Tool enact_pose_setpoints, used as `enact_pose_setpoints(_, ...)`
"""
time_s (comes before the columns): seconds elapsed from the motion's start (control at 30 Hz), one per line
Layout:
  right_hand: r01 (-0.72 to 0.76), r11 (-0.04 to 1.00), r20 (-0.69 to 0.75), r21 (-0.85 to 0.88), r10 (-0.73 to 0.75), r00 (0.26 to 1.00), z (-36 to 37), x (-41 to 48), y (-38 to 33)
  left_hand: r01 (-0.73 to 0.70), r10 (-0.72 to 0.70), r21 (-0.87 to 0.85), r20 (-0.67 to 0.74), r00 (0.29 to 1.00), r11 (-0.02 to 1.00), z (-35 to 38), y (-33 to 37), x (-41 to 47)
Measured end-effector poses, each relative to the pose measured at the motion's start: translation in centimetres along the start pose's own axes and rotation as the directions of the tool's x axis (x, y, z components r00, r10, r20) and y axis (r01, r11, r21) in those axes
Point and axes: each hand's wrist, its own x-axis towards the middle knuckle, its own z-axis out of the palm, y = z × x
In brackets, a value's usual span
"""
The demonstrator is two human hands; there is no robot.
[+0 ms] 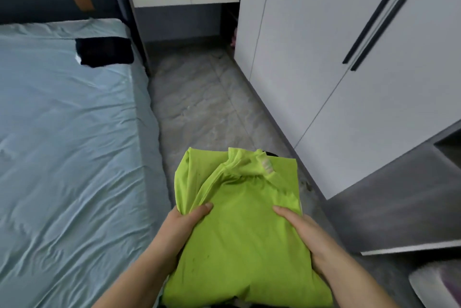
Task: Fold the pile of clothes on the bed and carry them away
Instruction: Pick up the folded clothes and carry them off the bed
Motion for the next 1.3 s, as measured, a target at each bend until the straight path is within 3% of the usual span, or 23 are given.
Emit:
enact_pose_setpoints(0.73,-0.008,0.927,0.344,-0.374,0.147,0.927,6.7,32.4,-32.8,-0.097,-0.033,-0.320,-0.376,0.926,0.942,3.5,19.3,26.2)
enact_pose_setpoints(0.97,-0.017,0.907,0.359,-0.421,0.183,0.915,14.2,41.7,-40.0,-0.124,-0.027,-0.312,-0.440,0.898,0.942,-1.5,26.8,35.6)
enact_pose_setpoints(1.3,0.018,0.916,0.359,-0.402,0.139,0.923,28.8,51.9,-50.9,-0.112,-0.009,-0.281,-0.396,0.918,0.953,-13.6,40.8,48.2)
